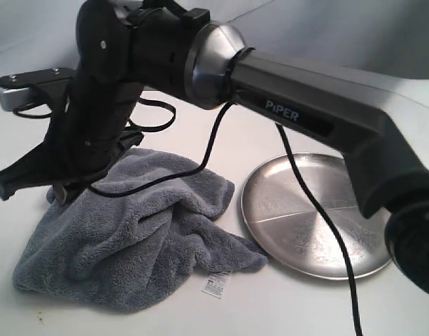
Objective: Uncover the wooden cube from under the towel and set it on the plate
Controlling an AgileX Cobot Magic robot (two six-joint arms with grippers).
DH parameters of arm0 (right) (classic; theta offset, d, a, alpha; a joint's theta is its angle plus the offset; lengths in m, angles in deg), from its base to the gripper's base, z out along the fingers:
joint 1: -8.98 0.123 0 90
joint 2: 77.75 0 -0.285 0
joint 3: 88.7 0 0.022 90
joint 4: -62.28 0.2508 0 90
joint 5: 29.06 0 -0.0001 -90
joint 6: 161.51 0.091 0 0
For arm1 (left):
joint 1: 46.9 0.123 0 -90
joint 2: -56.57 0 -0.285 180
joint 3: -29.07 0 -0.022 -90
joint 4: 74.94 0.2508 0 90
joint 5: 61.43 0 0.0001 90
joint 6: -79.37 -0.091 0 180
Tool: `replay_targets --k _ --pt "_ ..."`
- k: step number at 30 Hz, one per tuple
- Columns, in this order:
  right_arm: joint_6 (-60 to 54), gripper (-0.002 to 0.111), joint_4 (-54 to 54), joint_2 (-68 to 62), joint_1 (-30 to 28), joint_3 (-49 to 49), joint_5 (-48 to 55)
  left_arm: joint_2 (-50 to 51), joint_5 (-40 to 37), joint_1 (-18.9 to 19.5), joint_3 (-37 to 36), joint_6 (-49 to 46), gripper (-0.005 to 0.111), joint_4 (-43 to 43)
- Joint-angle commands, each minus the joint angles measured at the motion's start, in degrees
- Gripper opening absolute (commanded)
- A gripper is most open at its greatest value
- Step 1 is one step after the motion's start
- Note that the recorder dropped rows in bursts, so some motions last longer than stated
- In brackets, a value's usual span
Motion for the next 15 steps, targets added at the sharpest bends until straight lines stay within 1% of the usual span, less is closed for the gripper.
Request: replay_targets --k 1,7,10,15 --pt "-0.7 0.000 -2.1 0.9 3.0 0.3 2.9 -0.2 0.1 -0.3 -0.3 0.1 0.000 -0.1" --pt "0.6 0.000 -5.7 2.3 6.2 -2.8 4.6 -0.2 0.1 -0.3 -0.3 0.1 0.000 -0.1" --pt "1.5 0.000 -7.9 4.3 7.1 -8.0 3.3 -0.2 0.1 -0.3 -0.3 0.1 0.000 -0.1" --pt "2.0 0.000 -7.8 9.8 7.3 -20.5 -3.5 -0.2 0.1 -0.3 -0.3 0.1 0.000 -0.1"
